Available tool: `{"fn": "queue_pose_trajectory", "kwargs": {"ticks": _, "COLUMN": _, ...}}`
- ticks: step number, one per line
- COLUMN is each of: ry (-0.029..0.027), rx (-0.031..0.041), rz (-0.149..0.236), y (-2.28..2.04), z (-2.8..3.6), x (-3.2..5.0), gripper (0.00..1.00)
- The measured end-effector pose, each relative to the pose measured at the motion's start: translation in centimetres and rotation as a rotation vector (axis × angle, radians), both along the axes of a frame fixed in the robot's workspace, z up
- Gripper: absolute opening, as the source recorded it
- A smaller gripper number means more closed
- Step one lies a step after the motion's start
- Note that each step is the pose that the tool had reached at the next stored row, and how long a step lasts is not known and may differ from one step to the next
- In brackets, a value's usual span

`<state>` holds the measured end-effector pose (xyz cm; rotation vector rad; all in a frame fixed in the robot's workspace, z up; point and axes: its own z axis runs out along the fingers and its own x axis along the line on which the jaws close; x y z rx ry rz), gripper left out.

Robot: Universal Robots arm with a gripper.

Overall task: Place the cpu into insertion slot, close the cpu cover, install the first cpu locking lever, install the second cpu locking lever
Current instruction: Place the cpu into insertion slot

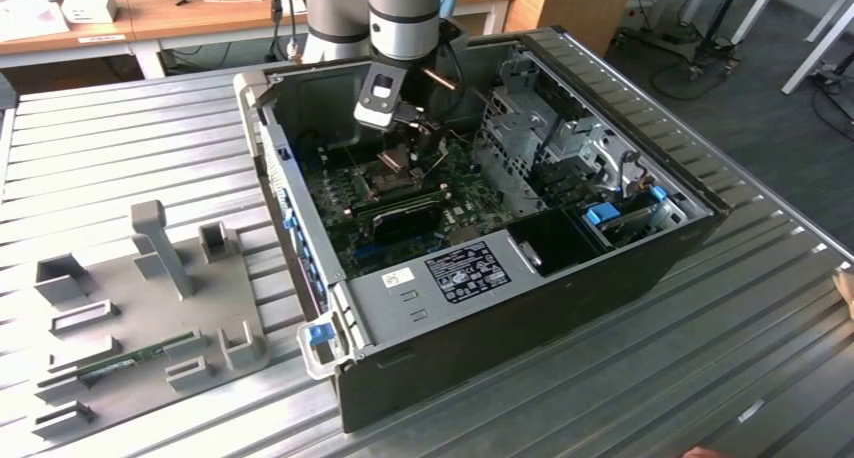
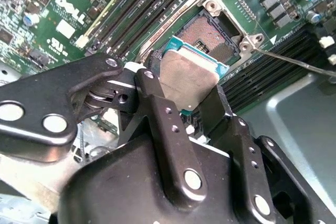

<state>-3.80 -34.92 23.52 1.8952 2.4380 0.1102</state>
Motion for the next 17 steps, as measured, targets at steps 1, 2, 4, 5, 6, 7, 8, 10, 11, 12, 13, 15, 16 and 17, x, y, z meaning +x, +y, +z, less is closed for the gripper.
{"fn": "queue_pose_trajectory", "kwargs": {"ticks": 1, "ry": 0.0, "rx": -0.0001, "rz": 0.0, "y": 0.0, "z": 0.0, "x": 0.0, "gripper": 0.54}}
{"fn": "queue_pose_trajectory", "kwargs": {"ticks": 2, "ry": 0.0, "rx": -0.0002, "rz": 0.0, "y": 0.0, "z": 0.0, "x": 0.0, "gripper": 0.54}}
{"fn": "queue_pose_trajectory", "kwargs": {"ticks": 4, "ry": 0.0, "rx": -0.0002, "rz": 0.0, "y": 0.0, "z": 0.0, "x": 0.0, "gripper": 0.54}}
{"fn": "queue_pose_trajectory", "kwargs": {"ticks": 5, "ry": 0.0, "rx": -0.0001, "rz": 0.0, "y": 0.0, "z": 0.0, "x": 0.0, "gripper": 0.54}}
{"fn": "queue_pose_trajectory", "kwargs": {"ticks": 6, "ry": 0.0, "rx": -0.0002, "rz": 0.0, "y": 0.0, "z": 0.0, "x": 0.0, "gripper": 0.54}}
{"fn": "queue_pose_trajectory", "kwargs": {"ticks": 7, "ry": 0.0, "rx": -0.0001, "rz": -0.001, "y": 0.01, "z": 0.0, "x": -0.01, "gripper": 0.54}}
{"fn": "queue_pose_trajectory", "kwargs": {"ticks": 8, "ry": 0.0, "rx": -0.0002, "rz": -0.005, "y": 0.01, "z": 0.0, "x": -0.02, "gripper": 0.54}}
{"fn": "queue_pose_trajectory", "kwargs": {"ticks": 10, "ry": -0.0001, "rx": 0.0, "rz": -0.036, "y": 0.01, "z": -0.04, "x": -0.01, "gripper": 0.54}}
{"fn": "queue_pose_trajectory", "kwargs": {"ticks": 11, "ry": 0.0, "rx": -0.0003, "rz": -0.054, "y": 0.01, "z": -0.04, "x": -0.02, "gripper": 0.54}}
{"fn": "queue_pose_trajectory", "kwargs": {"ticks": 12, "ry": 0.0, "rx": -0.0002, "rz": -0.072, "y": 0.01, "z": -0.05, "x": -0.02, "gripper": 0.54}}
{"fn": "queue_pose_trajectory", "kwargs": {"ticks": 13, "ry": 0.0, "rx": -0.0001, "rz": -0.09, "y": 0.01, "z": -0.07, "x": -0.02, "gripper": 0.54}}
{"fn": "queue_pose_trajectory", "kwargs": {"ticks": 15, "ry": 0.0, "rx": -0.0002, "rz": -0.125, "y": 0.0, "z": -0.09, "x": -0.02, "gripper": 0.54}}
{"fn": "queue_pose_trajectory", "kwargs": {"ticks": 16, "ry": 0.0, "rx": -0.0002, "rz": -0.141, "y": 0.01, "z": -0.1, "x": -0.02, "gripper": 0.54}}
{"fn": "queue_pose_trajectory", "kwargs": {"ticks": 17, "ry": 0.0, "rx": -0.0002, "rz": -0.157, "y": 0.0, "z": -0.1, "x": -0.02, "gripper": 0.54}}
